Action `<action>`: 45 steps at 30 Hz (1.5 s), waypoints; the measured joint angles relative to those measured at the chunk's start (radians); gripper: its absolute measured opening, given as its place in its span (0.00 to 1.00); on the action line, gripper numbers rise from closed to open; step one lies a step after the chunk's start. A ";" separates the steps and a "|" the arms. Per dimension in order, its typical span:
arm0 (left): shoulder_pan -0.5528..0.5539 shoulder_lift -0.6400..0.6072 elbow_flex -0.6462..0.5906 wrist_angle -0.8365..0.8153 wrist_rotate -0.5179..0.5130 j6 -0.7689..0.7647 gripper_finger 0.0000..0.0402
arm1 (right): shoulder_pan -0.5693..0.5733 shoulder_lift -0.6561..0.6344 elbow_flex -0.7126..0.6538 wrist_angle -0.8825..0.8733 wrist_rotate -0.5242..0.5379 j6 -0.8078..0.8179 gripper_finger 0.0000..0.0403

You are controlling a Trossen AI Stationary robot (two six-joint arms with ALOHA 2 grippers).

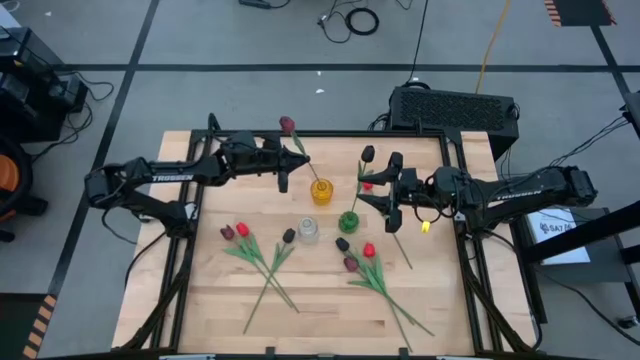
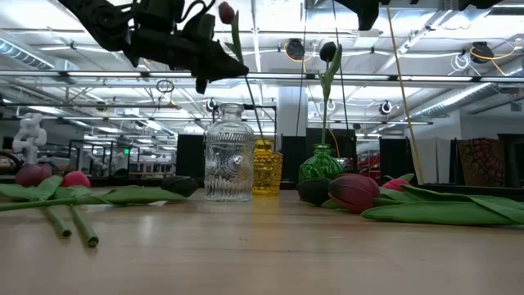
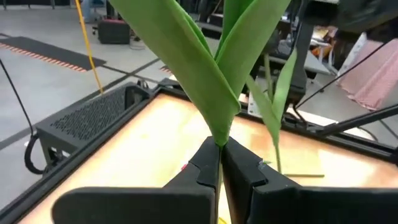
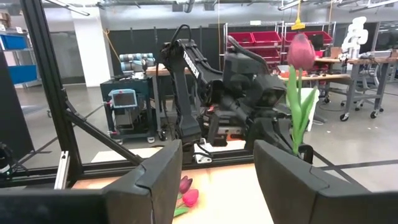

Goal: Sort flowers into vase by color
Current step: Put the top right pink flower in the yellow flower vase, then put the bottom left orange flower in the transparent flower vase

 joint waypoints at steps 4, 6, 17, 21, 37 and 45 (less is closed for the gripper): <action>0.000 0.020 0.000 0.001 0.000 0.029 0.05 | 0.000 -0.003 0.000 -0.001 0.000 0.000 0.48; 0.000 0.027 0.000 -0.006 0.003 0.029 0.07 | 0.000 -0.011 0.000 -0.005 0.000 0.001 0.48; 0.000 0.036 0.000 -0.133 0.022 0.058 0.39 | 0.059 -0.141 -0.001 -0.063 0.000 0.005 0.48; 0.010 0.034 0.000 -0.214 0.021 0.077 0.51 | 0.095 -0.211 -0.001 -0.139 0.006 0.009 0.48; 0.042 -0.131 0.000 -0.576 0.021 0.105 0.68 | 0.137 -0.394 -0.001 -0.702 0.245 0.190 0.48; 0.039 -0.207 0.000 -0.815 0.020 0.046 0.68 | 0.135 -0.345 -0.001 -0.992 0.294 0.395 0.48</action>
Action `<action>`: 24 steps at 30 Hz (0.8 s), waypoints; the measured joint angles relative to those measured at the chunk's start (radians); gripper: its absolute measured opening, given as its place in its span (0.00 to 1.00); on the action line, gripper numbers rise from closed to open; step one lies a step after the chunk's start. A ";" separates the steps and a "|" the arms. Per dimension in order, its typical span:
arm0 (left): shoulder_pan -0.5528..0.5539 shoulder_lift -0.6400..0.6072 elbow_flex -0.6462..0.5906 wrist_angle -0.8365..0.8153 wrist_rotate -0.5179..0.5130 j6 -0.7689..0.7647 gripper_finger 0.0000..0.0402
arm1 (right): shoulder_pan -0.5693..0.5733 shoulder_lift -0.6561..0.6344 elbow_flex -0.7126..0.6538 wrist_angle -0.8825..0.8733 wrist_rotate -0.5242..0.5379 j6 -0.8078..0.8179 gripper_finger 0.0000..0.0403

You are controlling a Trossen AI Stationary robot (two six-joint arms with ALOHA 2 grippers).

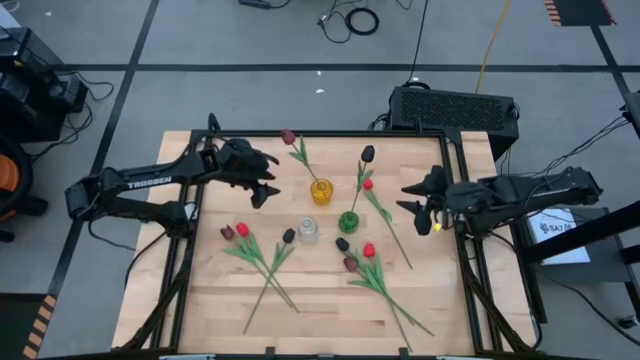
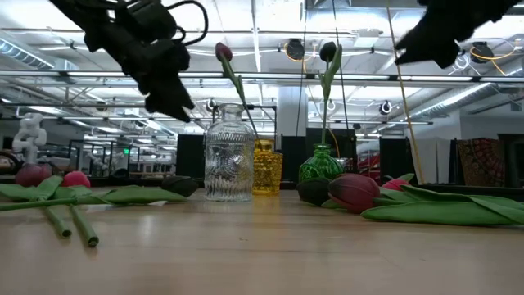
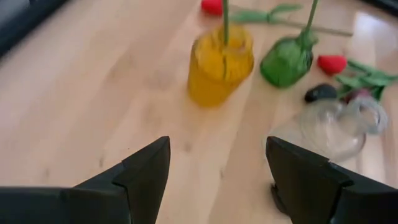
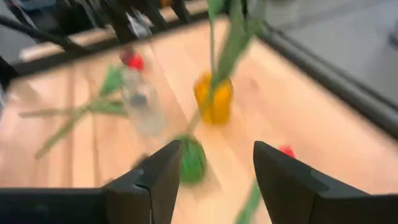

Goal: Sort flowers into vase by color
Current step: Put the bottom left orange flower in the transparent flower vase

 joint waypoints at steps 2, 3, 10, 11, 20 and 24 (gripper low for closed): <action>-0.007 -0.001 0.000 -0.029 -0.002 -0.041 0.68 | 0.000 0.014 0.000 -0.054 0.000 0.045 0.48; -0.015 -0.001 0.000 -0.052 -0.004 -0.064 0.68 | 0.000 0.021 0.000 -0.076 0.000 0.062 0.48; -0.138 -0.004 -0.120 -0.088 -0.038 -0.238 0.68 | 0.000 0.050 0.000 -0.114 0.000 0.115 0.48; -0.164 -0.004 -0.141 -0.081 -0.041 -0.281 0.68 | 0.000 0.050 0.000 -0.113 0.000 0.114 0.48; -0.584 -0.004 -0.198 -0.029 -0.278 -0.693 0.68 | 0.000 0.051 0.000 -0.114 0.001 0.097 0.48; -0.778 -0.004 -0.190 -0.026 -0.438 -0.862 0.68 | 0.000 0.051 0.000 -0.114 0.006 0.093 0.48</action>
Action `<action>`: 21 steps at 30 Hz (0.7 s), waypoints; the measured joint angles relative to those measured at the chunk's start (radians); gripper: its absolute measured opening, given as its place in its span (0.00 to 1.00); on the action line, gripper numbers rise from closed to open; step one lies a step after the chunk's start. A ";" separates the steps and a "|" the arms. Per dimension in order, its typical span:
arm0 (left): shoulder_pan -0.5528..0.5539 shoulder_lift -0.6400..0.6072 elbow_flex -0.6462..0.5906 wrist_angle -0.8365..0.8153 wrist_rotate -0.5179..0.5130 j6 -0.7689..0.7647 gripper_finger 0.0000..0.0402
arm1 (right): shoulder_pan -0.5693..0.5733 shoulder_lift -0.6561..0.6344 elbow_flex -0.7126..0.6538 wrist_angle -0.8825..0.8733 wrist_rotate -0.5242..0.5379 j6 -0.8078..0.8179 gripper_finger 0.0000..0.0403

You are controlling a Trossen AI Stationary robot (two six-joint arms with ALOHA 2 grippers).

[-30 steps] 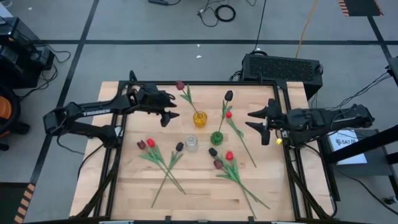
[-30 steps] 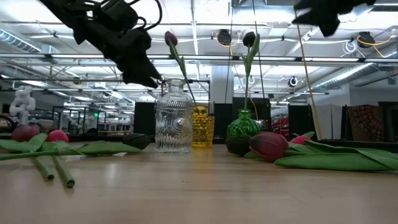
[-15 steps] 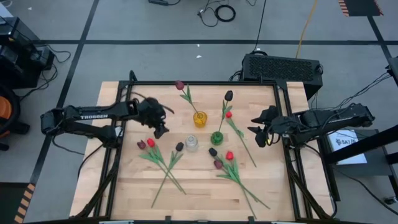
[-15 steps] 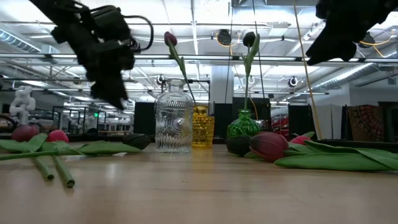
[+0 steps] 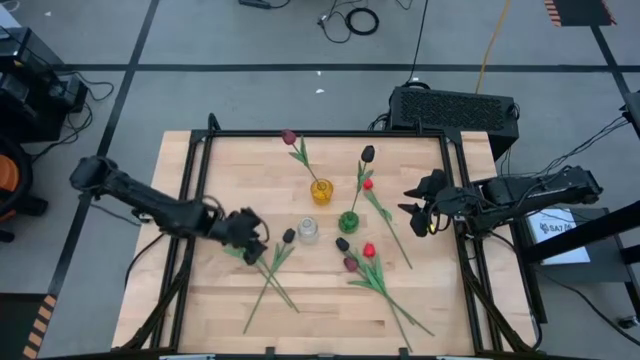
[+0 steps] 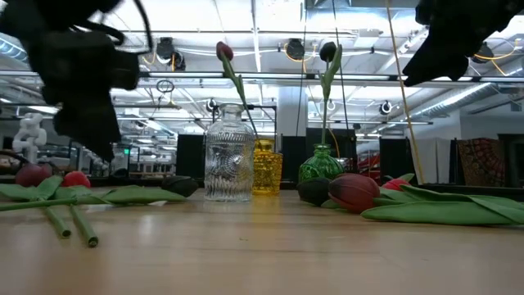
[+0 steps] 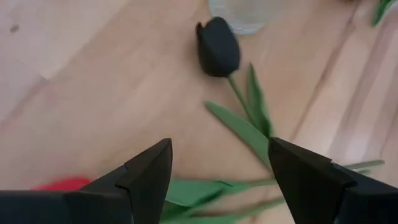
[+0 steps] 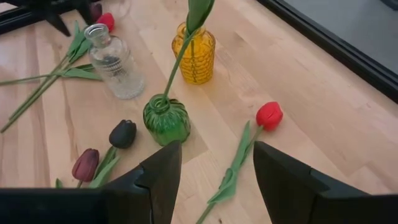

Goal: Sort flowers into vase by color
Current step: Put the bottom left orange flower in the transparent flower vase

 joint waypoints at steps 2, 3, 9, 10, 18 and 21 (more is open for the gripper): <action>-0.074 0.000 0.000 -0.013 -0.060 -0.077 0.68 | 0.000 0.000 0.000 0.000 0.001 -0.003 0.48; -0.105 0.000 0.001 -0.031 -0.082 -0.121 0.68 | 0.000 0.000 0.000 0.001 0.002 -0.009 0.48; -0.230 0.005 0.001 -0.120 -0.164 -0.382 0.68 | 0.000 0.000 0.000 0.022 0.002 -0.039 0.48; -0.241 0.007 0.001 -0.127 -0.164 -0.404 0.68 | 0.000 0.000 0.000 0.027 0.002 -0.044 0.48; -0.267 0.078 0.001 -0.163 -0.167 -0.533 0.68 | 0.000 0.000 0.000 0.032 0.002 -0.072 0.48; -0.265 0.120 0.001 -0.159 -0.163 -0.612 0.68 | 0.000 0.000 0.000 0.034 0.002 -0.071 0.48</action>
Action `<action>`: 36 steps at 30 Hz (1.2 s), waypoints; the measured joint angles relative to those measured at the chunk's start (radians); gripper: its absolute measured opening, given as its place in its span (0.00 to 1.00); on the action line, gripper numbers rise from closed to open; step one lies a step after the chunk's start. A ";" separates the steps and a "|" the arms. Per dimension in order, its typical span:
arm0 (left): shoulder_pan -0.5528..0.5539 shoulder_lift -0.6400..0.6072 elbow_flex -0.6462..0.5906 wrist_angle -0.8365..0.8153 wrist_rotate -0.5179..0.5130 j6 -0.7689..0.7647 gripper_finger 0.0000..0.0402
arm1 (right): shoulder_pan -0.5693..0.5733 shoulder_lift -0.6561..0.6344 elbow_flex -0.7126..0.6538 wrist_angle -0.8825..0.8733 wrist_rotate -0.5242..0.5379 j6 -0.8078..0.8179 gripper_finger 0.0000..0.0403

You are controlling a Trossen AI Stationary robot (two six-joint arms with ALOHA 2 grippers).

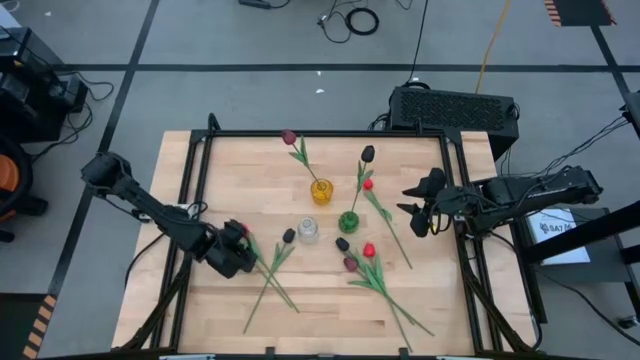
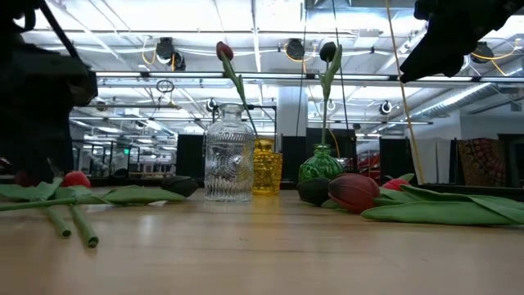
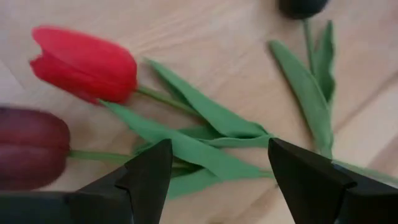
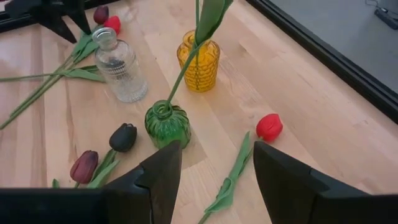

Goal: Sort flowers into vase by color
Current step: Put the bottom left orange flower in the transparent flower vase

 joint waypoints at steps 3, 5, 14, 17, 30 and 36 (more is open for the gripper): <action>0.025 0.038 0.000 -0.016 -0.001 -0.004 0.68 | 0.000 0.000 0.000 0.002 0.000 0.001 0.48; 0.051 0.057 0.000 -0.032 -0.006 0.016 0.68 | 0.000 0.000 0.000 0.007 0.000 0.001 0.48; 0.174 0.073 0.000 -0.024 -0.065 0.196 0.68 | -0.001 0.000 0.000 0.026 0.050 -0.007 0.48; 0.226 0.073 0.000 -0.021 -0.104 0.257 0.68 | -0.001 0.000 0.000 0.026 0.050 -0.013 0.48; 0.488 0.073 0.000 0.122 -0.128 0.617 0.68 | -0.001 0.000 0.000 0.028 0.050 -0.027 0.48; 0.553 0.062 0.042 0.154 -0.027 0.678 0.68 | -0.001 0.000 0.000 0.031 0.049 -0.027 0.48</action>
